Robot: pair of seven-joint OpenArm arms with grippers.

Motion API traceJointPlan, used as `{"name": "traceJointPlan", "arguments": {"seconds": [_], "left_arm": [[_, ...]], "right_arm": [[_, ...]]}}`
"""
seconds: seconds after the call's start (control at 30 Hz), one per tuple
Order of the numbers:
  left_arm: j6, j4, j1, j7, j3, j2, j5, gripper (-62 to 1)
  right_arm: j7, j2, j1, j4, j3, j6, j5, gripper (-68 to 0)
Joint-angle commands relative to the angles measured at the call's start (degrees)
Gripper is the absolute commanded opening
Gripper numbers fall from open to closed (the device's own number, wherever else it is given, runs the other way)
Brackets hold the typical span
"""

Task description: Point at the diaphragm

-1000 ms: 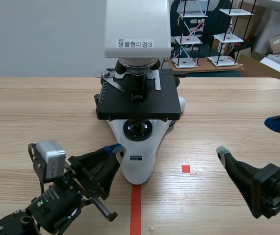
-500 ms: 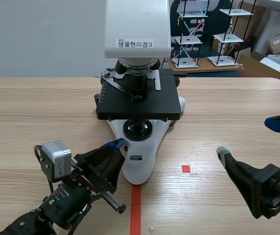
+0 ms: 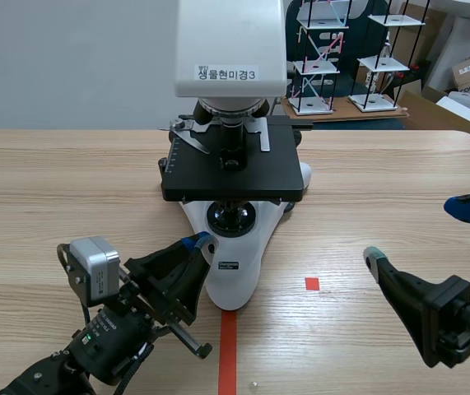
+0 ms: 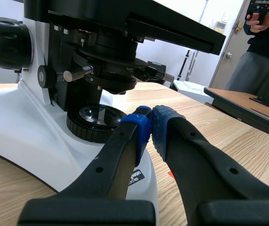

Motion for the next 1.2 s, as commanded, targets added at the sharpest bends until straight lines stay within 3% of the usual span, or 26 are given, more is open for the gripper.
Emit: {"name": "traceJointPlan", "arguments": {"seconds": [0.0, 1.17], "left_arm": [[0.0, 0.8, -0.2, -1.0, -0.4, -0.2, -0.2, -56.6], [1.9, 0.5, -0.2, -0.8, -0.4, -0.2, -0.2, -56.6]], "right_arm": [[0.8, 0.5, 0.2, 0.7, 0.5, -0.2, 0.4, -0.8], [0.8, 0.5, 0.2, 0.7, 0.5, -0.2, 0.4, -0.8]]}}
